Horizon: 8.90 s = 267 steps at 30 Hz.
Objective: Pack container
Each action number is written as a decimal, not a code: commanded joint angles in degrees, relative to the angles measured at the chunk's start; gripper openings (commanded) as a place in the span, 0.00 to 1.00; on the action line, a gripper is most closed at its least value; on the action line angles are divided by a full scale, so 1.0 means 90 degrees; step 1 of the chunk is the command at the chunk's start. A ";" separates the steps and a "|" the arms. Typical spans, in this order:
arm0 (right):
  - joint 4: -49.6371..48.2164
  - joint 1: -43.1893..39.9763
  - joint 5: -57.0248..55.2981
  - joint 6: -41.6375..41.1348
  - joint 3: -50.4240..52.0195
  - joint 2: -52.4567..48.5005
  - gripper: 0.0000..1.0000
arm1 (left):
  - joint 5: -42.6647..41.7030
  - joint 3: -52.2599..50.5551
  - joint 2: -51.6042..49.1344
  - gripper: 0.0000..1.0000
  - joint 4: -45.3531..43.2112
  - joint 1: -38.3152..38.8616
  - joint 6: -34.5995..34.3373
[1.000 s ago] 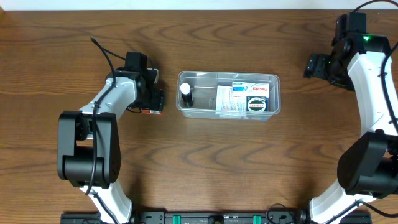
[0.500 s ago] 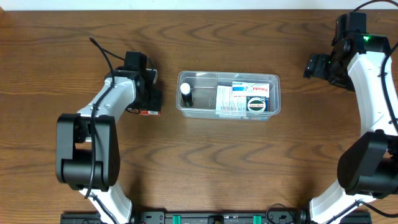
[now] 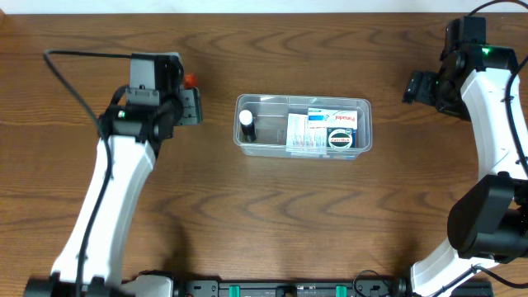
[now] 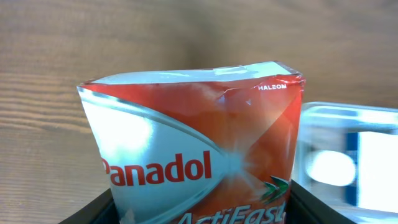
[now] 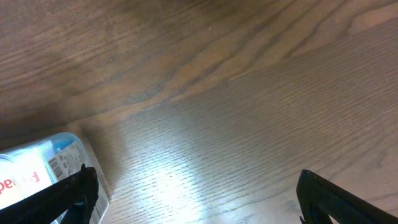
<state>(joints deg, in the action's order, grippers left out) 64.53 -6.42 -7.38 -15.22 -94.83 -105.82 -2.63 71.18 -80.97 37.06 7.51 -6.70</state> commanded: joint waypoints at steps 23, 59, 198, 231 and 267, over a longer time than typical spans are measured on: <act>-0.0002 -0.0017 -0.0063 0.0080 -0.0070 0.0012 0.99 | 0.0787 0.1025 -0.1083 0.61 -0.0197 0.3113 -0.1460; -0.0002 -0.0017 -0.0063 0.0080 -0.0068 0.0012 0.99 | 0.1236 0.1022 -0.2506 0.80 -0.0119 0.3191 -0.1455; -0.0002 -0.0017 -0.0063 0.0080 -0.0070 0.0012 0.99 | 0.1559 0.1455 -0.1027 0.98 0.0726 -0.0814 -0.0886; -0.0255 0.0095 0.0702 0.0272 -0.0083 0.4401 0.99 | 0.1513 0.1265 0.4019 0.98 0.1163 -0.0797 -0.0792; 0.0090 0.0090 0.0595 0.0566 -0.0085 1.0569 0.99 | 0.0857 0.1163 0.6968 0.98 0.1848 -0.0797 -0.0833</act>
<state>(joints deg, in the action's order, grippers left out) 65.73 -5.91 -1.50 -11.86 -95.68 -13.10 6.20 82.02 -19.66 53.19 0.32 -14.76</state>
